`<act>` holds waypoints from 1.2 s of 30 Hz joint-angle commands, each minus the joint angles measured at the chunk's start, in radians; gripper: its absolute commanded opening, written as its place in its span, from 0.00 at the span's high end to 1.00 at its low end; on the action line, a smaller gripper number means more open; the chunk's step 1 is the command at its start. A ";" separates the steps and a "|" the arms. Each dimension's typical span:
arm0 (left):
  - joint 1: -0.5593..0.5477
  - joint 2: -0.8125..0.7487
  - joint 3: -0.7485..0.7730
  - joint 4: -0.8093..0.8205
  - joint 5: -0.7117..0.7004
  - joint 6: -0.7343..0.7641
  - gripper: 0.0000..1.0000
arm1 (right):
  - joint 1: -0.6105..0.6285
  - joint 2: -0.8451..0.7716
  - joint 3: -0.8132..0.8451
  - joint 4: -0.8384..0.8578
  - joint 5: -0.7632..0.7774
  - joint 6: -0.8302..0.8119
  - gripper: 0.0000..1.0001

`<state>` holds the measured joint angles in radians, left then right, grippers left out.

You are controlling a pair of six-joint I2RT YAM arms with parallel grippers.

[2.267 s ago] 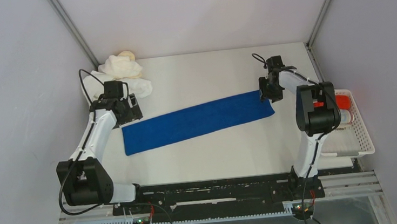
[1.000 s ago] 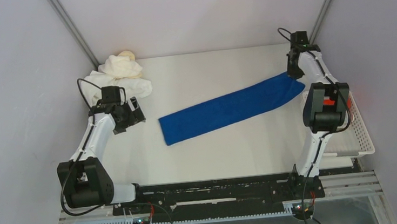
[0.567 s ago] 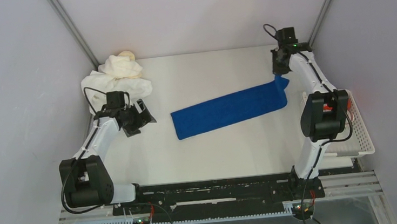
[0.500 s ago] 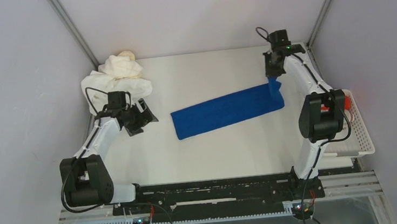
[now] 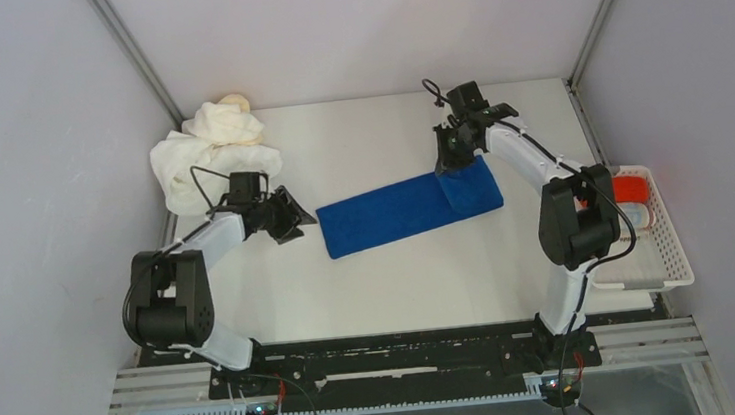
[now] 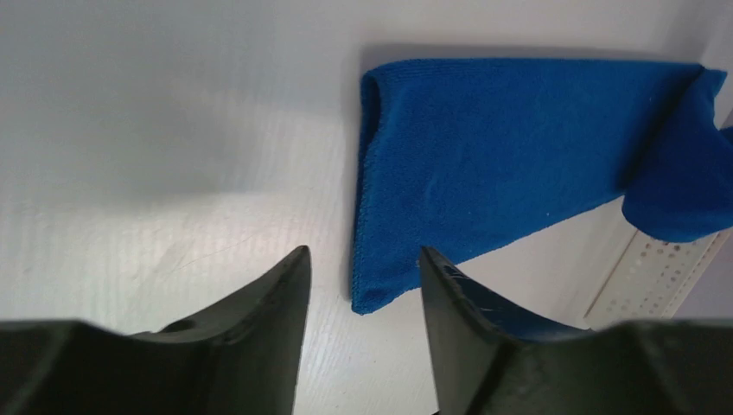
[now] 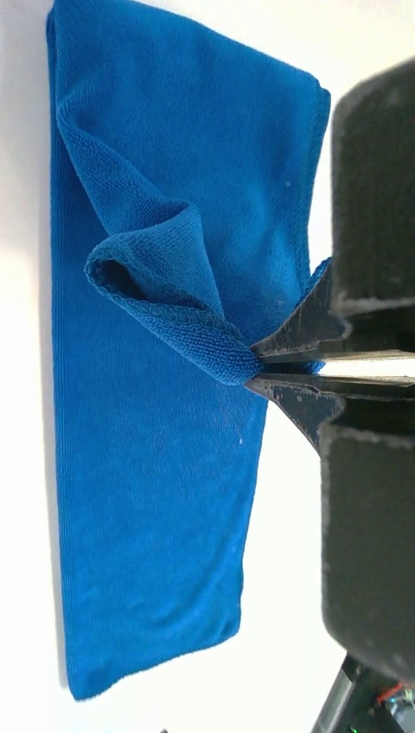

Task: Roll the towels
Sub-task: Fold the towel at the center of the board.

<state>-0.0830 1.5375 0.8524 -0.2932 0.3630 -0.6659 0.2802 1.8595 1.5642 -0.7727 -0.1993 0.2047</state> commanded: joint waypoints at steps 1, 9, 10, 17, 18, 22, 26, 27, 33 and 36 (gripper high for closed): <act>-0.039 0.036 -0.019 0.169 0.067 -0.071 0.52 | 0.039 -0.044 -0.009 0.085 -0.074 0.060 1.00; -0.049 0.091 -0.071 0.310 0.112 -0.112 0.72 | 0.090 -0.005 0.013 0.107 -0.105 0.081 1.00; -0.050 0.102 -0.075 0.318 0.110 -0.112 0.73 | 0.094 -0.002 0.016 0.108 -0.106 0.084 1.00; -0.052 0.183 -0.126 0.413 0.136 -0.149 0.80 | 0.132 0.015 0.046 0.110 -0.120 0.113 1.00; -0.052 0.186 -0.130 0.413 0.134 -0.148 0.81 | 0.140 0.019 0.052 0.110 -0.124 0.119 1.00; -0.057 0.188 -0.142 0.414 0.119 -0.144 0.82 | 0.180 0.036 0.075 0.116 -0.129 0.139 1.00; -0.061 0.199 -0.152 0.414 0.113 -0.143 0.82 | 0.220 0.072 0.120 0.105 -0.135 0.159 1.00; -0.061 0.202 -0.156 0.416 0.111 -0.143 0.83 | 0.230 0.082 0.131 0.102 -0.134 0.163 1.00; -0.069 0.197 -0.168 0.417 0.103 -0.143 0.84 | 0.295 0.142 0.187 0.090 -0.136 0.187 1.00; -0.073 0.192 -0.172 0.417 0.101 -0.144 0.86 | 0.327 0.172 0.219 0.080 -0.132 0.197 1.00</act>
<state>-0.1402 1.7206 0.7097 0.1394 0.4931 -0.8127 0.5682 2.0079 1.7164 -0.6956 -0.3202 0.3637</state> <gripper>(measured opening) 0.151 0.010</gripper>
